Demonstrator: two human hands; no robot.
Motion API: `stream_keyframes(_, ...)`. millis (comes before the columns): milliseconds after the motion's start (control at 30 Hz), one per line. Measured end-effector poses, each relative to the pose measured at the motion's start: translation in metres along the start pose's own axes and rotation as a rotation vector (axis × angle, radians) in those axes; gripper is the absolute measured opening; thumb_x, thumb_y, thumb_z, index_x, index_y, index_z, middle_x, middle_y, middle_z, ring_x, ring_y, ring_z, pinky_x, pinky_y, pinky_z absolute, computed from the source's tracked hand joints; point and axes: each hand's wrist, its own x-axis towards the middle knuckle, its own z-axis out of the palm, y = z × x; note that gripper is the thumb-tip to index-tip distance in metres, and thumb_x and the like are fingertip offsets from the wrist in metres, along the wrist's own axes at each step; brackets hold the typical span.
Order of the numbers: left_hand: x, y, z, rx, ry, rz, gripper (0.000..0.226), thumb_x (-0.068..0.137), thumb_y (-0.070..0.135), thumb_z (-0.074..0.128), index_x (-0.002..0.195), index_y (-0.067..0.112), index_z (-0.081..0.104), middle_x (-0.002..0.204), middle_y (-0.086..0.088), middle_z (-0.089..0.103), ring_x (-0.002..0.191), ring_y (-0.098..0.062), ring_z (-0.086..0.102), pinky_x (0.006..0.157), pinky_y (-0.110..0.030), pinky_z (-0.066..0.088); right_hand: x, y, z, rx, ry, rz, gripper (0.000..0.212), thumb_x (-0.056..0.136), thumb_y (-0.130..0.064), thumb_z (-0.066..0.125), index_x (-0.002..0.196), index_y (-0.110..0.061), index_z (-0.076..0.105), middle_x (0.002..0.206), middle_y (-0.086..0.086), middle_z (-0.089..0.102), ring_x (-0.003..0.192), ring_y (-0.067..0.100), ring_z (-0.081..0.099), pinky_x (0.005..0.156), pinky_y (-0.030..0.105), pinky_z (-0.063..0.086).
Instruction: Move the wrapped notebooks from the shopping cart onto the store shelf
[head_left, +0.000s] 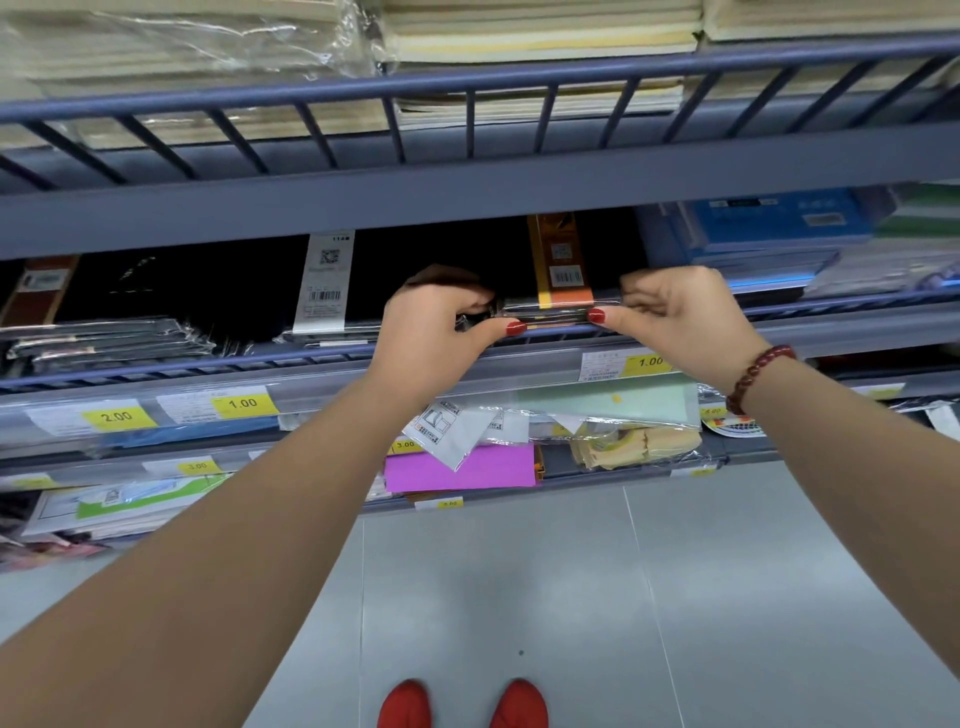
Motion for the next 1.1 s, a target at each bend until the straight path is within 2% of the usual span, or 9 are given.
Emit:
stream_keyframes(133,-0.003,0.0,0.002,0.002,0.047,0.032,0.041,0.082,0.035,0.07,0.108,0.004,0.07,0.109,-0.006,0.071,0.106,-0.017,0.062,0.086,-0.015,0.038,-0.002,0.003,0.002,0.001,-0.006,-0.018,0.063,0.075,-0.028,0.075,0.126,0.001,0.054,0.115,0.011,0.066,0.094,0.005,0.057,0.084,0.012,0.042)
stream_keyframes(300,-0.003,-0.002,0.004,-0.04,0.085,0.023,0.036,0.08,0.034,0.072,0.104,0.007,0.073,0.103,-0.005,0.073,0.092,0.0,0.056,0.083,-0.013,0.04,-0.005,0.007,0.006,-0.007,0.061,-0.066,0.05,0.077,-0.025,0.074,0.12,-0.002,0.061,0.114,0.009,0.067,0.094,0.005,0.057,0.078,0.005,0.039)
stream_keyframes(500,-0.003,0.0,0.006,-0.058,0.09,-0.001,0.039,0.08,0.034,0.072,0.106,0.006,0.071,0.105,-0.005,0.073,0.097,-0.005,0.06,0.086,-0.016,0.041,-0.006,0.007,0.003,0.013,0.032,-0.074,0.054,0.075,-0.031,0.074,0.118,-0.001,0.061,0.098,-0.004,0.061,0.09,0.005,0.059,0.073,0.001,0.038)
stream_keyframes(600,-0.005,-0.001,0.006,-0.062,0.105,0.014,0.037,0.081,0.034,0.071,0.106,0.006,0.071,0.103,-0.005,0.073,0.093,-0.002,0.057,0.085,-0.016,0.041,-0.007,0.008,0.003,-0.014,0.036,-0.13,0.033,0.084,-0.03,0.066,0.098,0.0,0.069,0.085,0.005,0.069,0.074,0.015,0.06,0.068,0.015,0.049)
stream_keyframes(667,-0.006,-0.001,0.007,-0.055,0.116,0.021,0.037,0.081,0.034,0.071,0.106,0.006,0.071,0.103,-0.005,0.073,0.096,-0.008,0.063,0.085,-0.017,0.043,-0.006,0.01,0.004,-0.046,0.035,-0.16,0.034,0.087,-0.031,0.062,0.078,0.002,0.065,0.065,0.014,0.062,0.06,0.022,0.052,0.059,0.028,0.047)
stream_keyframes(767,-0.006,-0.001,0.009,-0.05,0.138,0.021,0.036,0.081,0.032,0.072,0.105,0.005,0.072,0.102,-0.006,0.073,0.098,-0.016,0.066,0.085,-0.019,0.044,-0.005,0.013,0.007,-0.088,0.042,-0.181,0.04,0.088,-0.033,0.06,0.067,0.001,0.056,0.055,0.012,0.049,0.052,0.016,0.04,0.054,0.024,0.036)
stream_keyframes(900,-0.009,-0.003,0.01,-0.034,0.146,0.059,0.034,0.083,0.03,0.07,0.104,0.004,0.071,0.1,-0.008,0.073,0.097,-0.018,0.065,0.085,-0.025,0.048,-0.009,0.014,0.01,-0.124,0.091,-0.187,0.035,0.089,-0.034,0.059,0.082,-0.001,0.064,0.071,0.01,0.063,0.068,0.021,0.056,0.064,0.027,0.045)
stream_keyframes(1000,-0.014,-0.003,0.005,-0.031,0.076,0.087,0.035,0.086,0.027,0.068,0.112,0.005,0.068,0.107,-0.007,0.071,0.104,-0.02,0.061,0.091,-0.025,0.046,-0.017,0.006,0.015,-0.214,0.083,-0.16,0.033,0.092,-0.035,0.053,0.094,-0.002,0.058,0.086,0.012,0.06,0.085,0.029,0.057,0.069,0.03,0.041)
stream_keyframes(1100,-0.025,-0.01,-0.001,0.03,0.081,0.131,0.039,0.086,0.023,0.066,0.123,0.01,0.062,0.118,-0.007,0.066,0.117,-0.024,0.051,0.097,-0.022,0.035,-0.034,0.006,0.022,-0.39,0.126,-0.172,0.048,0.093,-0.036,0.052,0.13,-0.006,0.046,0.125,0.014,0.055,0.118,0.031,0.048,0.097,0.041,0.04)
